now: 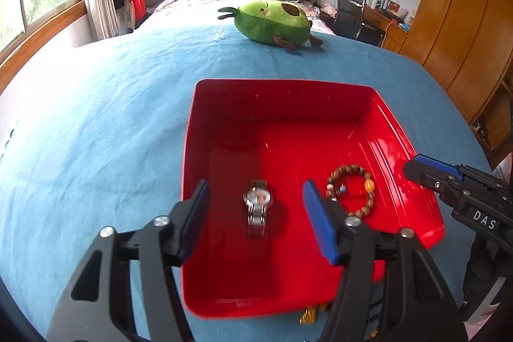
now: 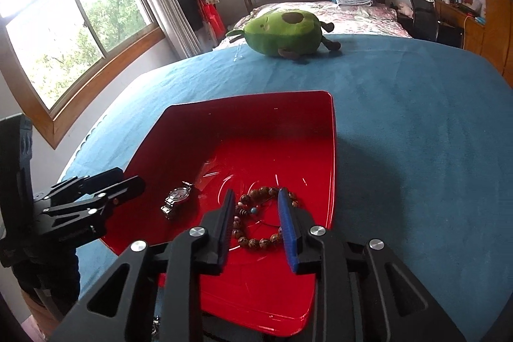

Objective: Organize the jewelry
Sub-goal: 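Grasp the silver ball chain with the left tool while the right grasps the black beaded necklace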

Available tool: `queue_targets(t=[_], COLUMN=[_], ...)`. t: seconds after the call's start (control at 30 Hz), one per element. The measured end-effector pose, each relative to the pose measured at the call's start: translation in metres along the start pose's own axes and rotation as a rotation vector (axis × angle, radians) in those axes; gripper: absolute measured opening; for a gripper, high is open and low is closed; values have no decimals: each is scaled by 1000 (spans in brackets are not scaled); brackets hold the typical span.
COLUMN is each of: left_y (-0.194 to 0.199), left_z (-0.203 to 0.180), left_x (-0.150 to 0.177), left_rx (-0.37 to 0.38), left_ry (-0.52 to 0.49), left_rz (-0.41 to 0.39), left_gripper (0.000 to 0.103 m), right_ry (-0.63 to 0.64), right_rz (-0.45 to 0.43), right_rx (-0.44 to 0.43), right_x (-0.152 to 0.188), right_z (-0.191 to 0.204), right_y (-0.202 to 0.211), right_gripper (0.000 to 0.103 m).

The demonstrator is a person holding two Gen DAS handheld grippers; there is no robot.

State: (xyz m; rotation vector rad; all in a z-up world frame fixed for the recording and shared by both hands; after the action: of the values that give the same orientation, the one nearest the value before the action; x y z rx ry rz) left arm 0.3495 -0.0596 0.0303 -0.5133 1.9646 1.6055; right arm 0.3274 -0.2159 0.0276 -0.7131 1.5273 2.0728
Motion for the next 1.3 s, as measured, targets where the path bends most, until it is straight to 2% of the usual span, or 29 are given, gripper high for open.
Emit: queue_targets(t=[0.1, 0.33, 0.4, 0.57, 0.77, 0.93, 1.07, 1.3], left_y=[16, 44, 49, 49, 43, 37, 32, 26], left_z=[1, 0, 2, 3, 8, 8, 5, 3], left_x=[11, 61, 78, 114, 142, 156, 159, 159], left_rx=[2, 5, 26, 42, 28, 23, 14, -7], left_ry=[0, -27, -34, -43, -17, -18, -39, -59], left_rz=[-5, 63, 88, 144, 156, 166, 169, 163], left_gripper=[69, 69, 69, 69, 69, 71, 71, 71], right_ry=[2, -14, -18, -6, -28, -23, -12, -56], right_rz=[-5, -2, -5, -18, 40, 71, 83, 72], right_rx=[6, 0, 5, -8, -18, -43, -71, -70], right_x=[11, 37, 44, 68, 96, 118, 130, 133], right_z=[1, -3, -3, 3, 4, 12, 17, 7], right_y=[15, 42, 50, 65, 57, 51, 49, 50], right_gripper=[28, 28, 28, 37, 39, 45, 46, 46])
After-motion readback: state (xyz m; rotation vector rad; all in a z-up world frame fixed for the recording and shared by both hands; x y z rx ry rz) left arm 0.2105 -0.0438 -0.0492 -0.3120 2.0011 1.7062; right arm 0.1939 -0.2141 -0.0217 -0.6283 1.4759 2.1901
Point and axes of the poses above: each gripper's, at about its wrist camera, not at the fingertips, and y roughly against the way its jaws point, z to its left, x to its underside, the point moved 2 cm from there along -y, roughly the way its jaws point, and after that the axes turned 4 degrees about y, right-handed, at the moved point
